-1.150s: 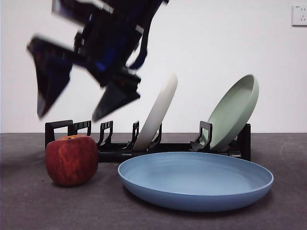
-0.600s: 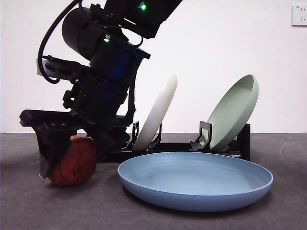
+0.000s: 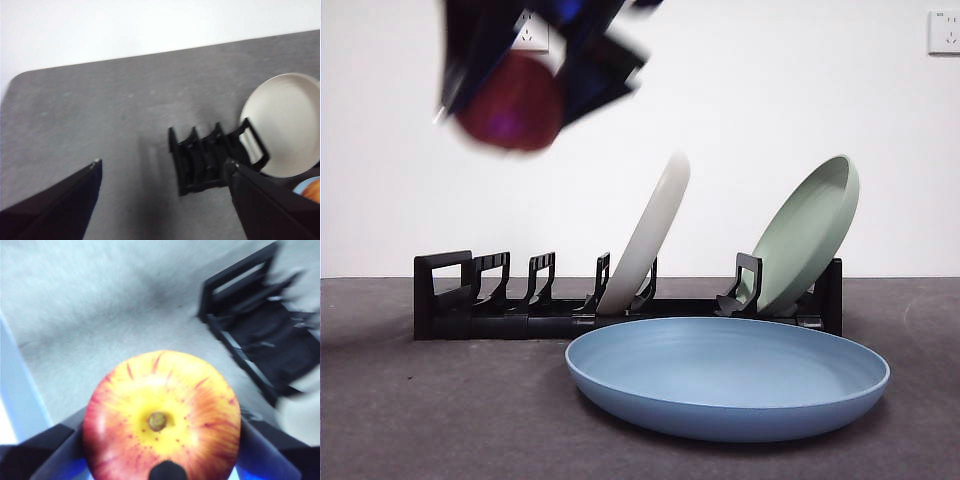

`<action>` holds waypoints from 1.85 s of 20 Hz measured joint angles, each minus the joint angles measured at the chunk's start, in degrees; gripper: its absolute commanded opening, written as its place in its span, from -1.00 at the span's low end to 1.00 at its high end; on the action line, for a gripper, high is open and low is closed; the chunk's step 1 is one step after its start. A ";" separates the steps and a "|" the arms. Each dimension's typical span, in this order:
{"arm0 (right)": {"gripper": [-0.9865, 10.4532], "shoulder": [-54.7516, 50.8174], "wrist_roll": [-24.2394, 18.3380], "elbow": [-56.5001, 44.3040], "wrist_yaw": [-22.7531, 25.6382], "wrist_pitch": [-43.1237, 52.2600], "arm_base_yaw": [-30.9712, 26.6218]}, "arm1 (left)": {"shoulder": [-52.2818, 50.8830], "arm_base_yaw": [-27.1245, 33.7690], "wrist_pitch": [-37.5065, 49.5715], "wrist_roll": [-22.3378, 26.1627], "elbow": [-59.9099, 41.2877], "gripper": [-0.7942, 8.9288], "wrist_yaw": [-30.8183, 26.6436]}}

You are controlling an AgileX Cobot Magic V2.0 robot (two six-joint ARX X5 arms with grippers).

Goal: Take the blue plate from the plate rack,put the plate on the table,take the apple from the table,put the apple in the plate

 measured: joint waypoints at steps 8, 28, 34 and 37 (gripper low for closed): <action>-0.85 -16.72 -1.01 0.02 0.04 -19.34 -10.71 | 3.23 0.00 3.21 0.00 0.00 0.00 4.55; -0.85 -3.74 2.93 -29.51 0.00 12.13 -12.96 | 5.25 0.00 3.54 -0.02 0.00 0.00 6.12; -0.58 1.07 3.74 -29.24 0.02 13.59 -12.96 | 5.29 0.00 3.39 -0.02 0.00 0.00 6.25; -0.02 1.07 5.42 -29.24 0.02 13.59 -12.96 | 5.31 0.00 3.37 -0.02 0.00 0.00 6.25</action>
